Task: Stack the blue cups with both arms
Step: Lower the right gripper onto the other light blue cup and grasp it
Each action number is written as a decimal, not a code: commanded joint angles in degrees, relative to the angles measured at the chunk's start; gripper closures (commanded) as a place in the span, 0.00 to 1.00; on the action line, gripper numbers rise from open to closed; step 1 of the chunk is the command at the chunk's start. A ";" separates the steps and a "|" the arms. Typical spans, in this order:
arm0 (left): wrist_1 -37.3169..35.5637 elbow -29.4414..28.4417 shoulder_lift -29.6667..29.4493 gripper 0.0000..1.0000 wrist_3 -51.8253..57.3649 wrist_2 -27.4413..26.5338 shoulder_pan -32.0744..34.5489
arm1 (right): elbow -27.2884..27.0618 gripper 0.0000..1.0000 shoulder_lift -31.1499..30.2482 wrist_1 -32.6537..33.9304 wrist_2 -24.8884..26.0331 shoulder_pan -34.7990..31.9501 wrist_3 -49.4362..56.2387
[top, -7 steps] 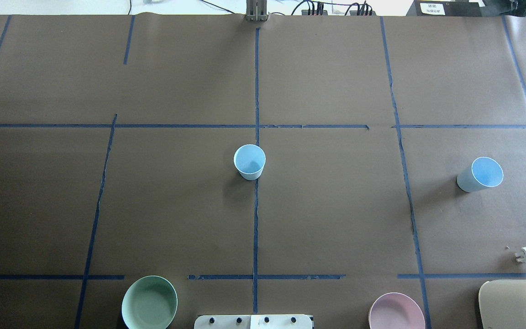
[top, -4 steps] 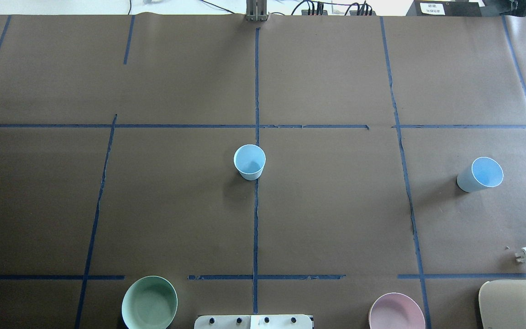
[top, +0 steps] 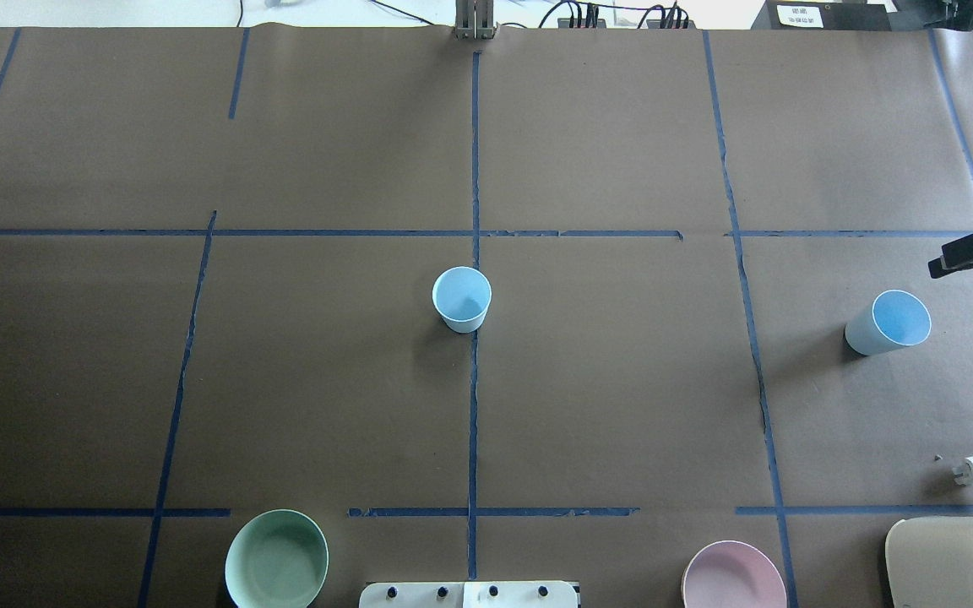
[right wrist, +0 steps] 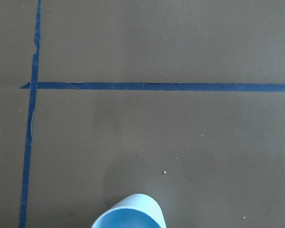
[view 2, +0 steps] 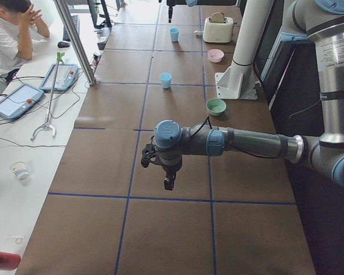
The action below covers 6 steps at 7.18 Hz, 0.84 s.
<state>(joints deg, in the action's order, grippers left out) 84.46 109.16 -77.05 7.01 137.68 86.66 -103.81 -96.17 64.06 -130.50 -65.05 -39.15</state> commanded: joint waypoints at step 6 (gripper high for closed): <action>0.00 0.08 -0.03 0.00 0.11 0.13 0.00 | 4.49 0.80 -2.01 -1.65 4.55 8.10 -2.60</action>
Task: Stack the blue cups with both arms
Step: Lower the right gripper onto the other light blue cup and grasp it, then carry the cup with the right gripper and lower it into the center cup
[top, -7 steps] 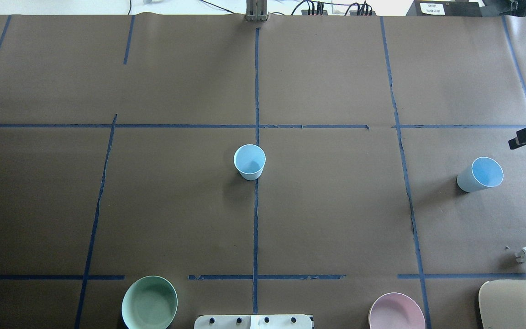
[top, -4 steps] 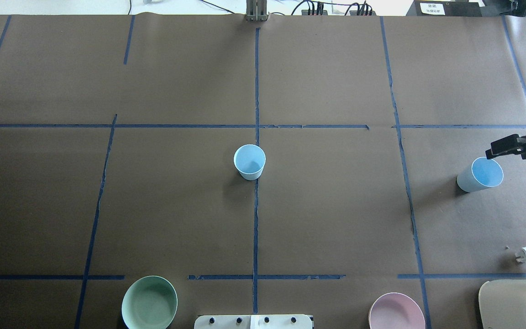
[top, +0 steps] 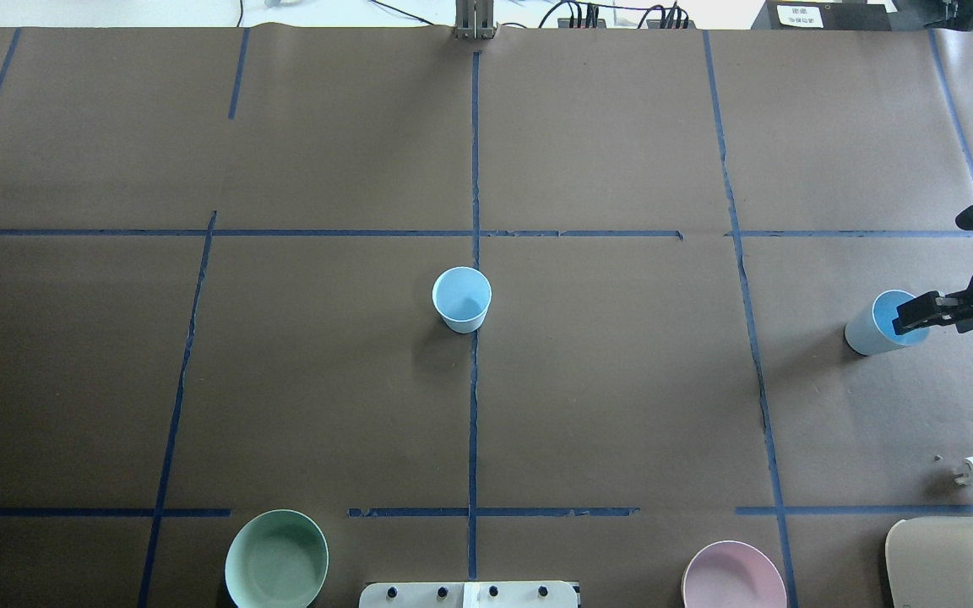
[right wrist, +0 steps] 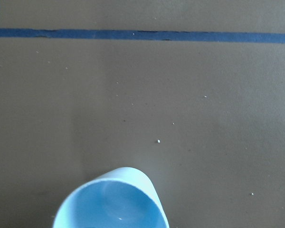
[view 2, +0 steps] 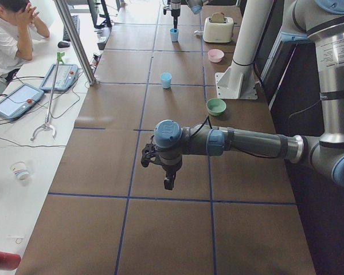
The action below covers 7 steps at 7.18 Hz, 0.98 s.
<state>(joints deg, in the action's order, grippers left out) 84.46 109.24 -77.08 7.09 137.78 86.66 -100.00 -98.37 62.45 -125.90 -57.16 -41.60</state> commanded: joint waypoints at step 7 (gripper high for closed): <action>0.00 0.19 -0.17 0.00 -1.37 0.03 0.00 | -11.76 1.00 23.56 26.63 -1.29 3.70 -18.82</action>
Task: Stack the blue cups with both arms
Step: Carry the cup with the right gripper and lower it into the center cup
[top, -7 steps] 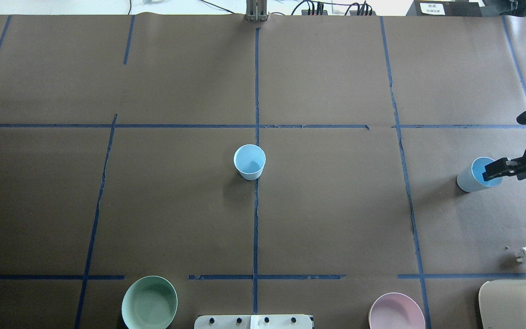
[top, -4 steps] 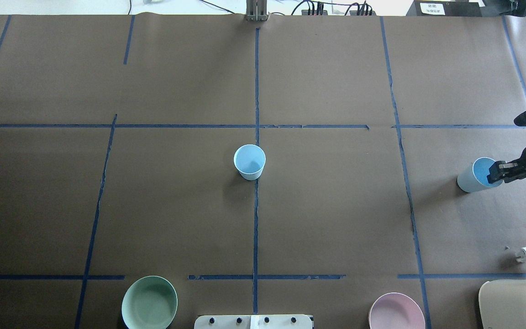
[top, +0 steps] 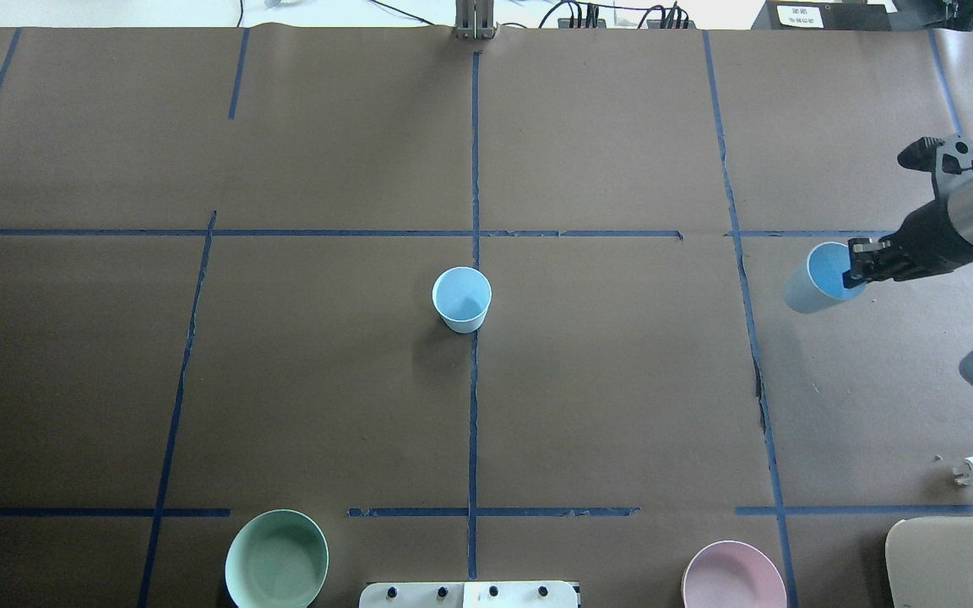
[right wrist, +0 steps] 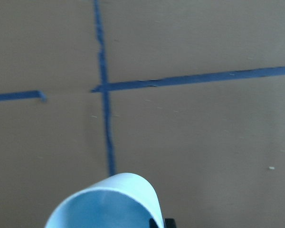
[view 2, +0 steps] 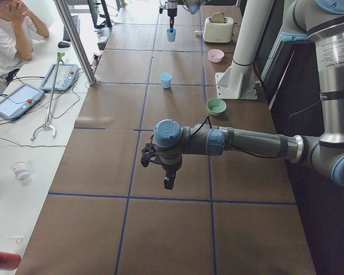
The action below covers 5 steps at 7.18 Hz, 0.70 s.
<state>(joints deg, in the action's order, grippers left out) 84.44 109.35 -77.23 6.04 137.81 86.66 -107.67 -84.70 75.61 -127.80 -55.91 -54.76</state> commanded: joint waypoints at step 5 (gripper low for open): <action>0.02 -0.02 -0.03 0.00 -0.68 0.00 0.00 | 11.74 1.00 45.73 26.36 19.05 24.42 -35.74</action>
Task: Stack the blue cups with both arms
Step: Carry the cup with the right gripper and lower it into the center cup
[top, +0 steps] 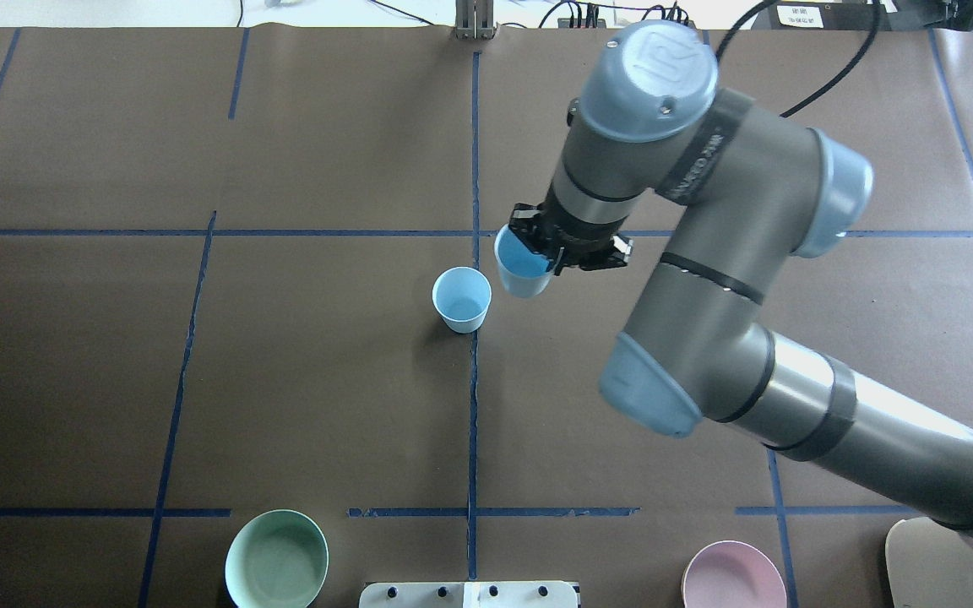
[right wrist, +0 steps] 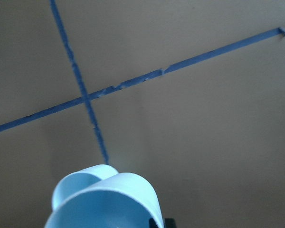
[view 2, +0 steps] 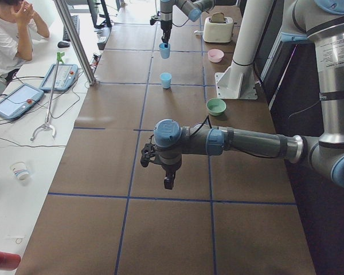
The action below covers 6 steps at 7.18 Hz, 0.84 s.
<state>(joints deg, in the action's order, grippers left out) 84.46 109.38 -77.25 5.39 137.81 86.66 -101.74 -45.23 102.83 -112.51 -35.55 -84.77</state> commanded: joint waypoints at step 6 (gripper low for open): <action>0.00 -0.05 0.00 0.00 -0.11 0.00 0.00 | 7.17 1.00 3.57 -4.30 6.25 5.14 -6.46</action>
<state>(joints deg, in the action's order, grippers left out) 84.46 109.33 -77.25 5.28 137.82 86.66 -94.44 -41.03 98.55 -106.28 -30.46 -91.22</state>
